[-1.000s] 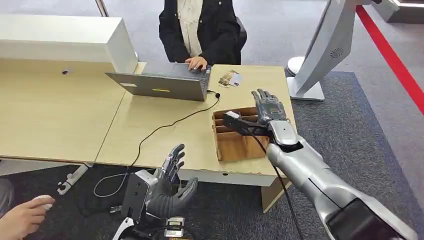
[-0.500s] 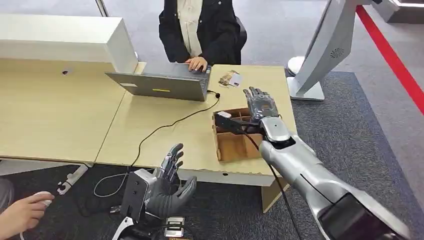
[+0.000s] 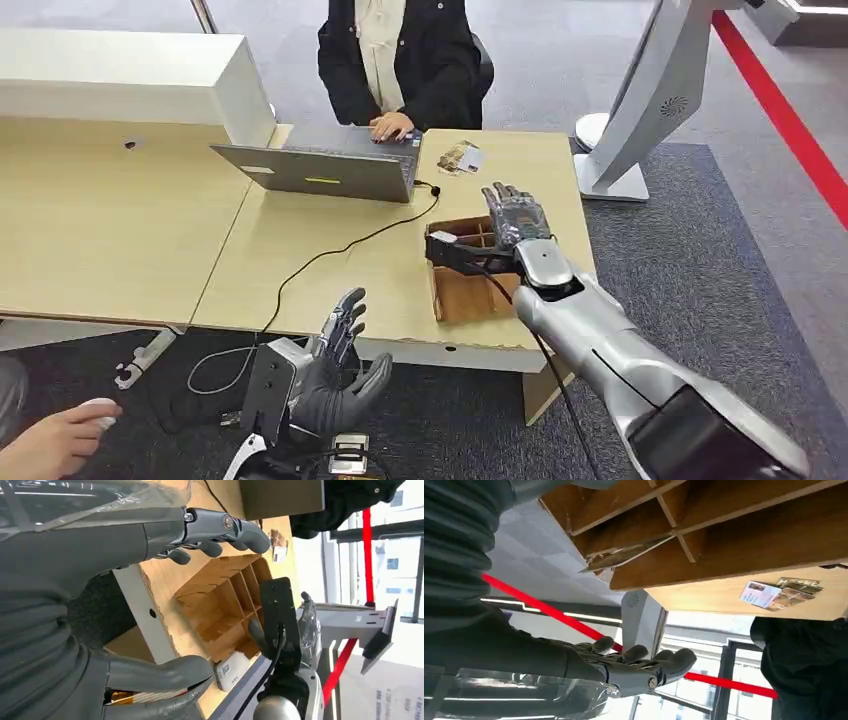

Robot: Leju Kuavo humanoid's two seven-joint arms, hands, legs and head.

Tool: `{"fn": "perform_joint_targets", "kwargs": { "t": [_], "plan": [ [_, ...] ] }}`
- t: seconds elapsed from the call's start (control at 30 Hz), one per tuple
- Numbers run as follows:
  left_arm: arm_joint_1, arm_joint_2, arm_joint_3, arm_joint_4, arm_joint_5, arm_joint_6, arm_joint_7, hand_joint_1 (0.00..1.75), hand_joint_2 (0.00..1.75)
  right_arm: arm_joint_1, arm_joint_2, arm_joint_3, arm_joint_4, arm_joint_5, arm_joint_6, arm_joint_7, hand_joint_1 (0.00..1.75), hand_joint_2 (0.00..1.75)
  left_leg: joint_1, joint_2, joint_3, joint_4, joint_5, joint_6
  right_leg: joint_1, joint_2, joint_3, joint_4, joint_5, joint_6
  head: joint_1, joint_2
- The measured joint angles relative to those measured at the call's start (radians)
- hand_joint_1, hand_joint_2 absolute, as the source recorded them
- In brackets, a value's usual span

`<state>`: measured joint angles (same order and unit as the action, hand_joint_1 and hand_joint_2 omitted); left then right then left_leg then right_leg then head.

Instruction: Pass the card to the sensor for recognition and then transmit it.

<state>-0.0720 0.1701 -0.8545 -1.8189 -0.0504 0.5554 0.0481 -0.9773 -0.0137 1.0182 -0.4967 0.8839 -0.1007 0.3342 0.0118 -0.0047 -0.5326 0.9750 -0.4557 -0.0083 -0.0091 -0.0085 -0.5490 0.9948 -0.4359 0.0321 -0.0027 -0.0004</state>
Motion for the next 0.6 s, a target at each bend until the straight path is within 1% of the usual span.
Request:
{"fn": "perform_joint_targets", "kwargs": {
  "t": [0.6],
  "plan": [
    [0.001,0.006,0.0,0.0,0.0,0.018,0.0,0.0,1.75,-0.008,-0.016,-0.002,0.048,-0.006,0.008,0.024,0.0,1.75,0.0,0.0,0.0,0.0,0.0,0.0,0.0,0.0,0.0,0.0,0.0,0.0,0.0,0.0]
  ]
}}
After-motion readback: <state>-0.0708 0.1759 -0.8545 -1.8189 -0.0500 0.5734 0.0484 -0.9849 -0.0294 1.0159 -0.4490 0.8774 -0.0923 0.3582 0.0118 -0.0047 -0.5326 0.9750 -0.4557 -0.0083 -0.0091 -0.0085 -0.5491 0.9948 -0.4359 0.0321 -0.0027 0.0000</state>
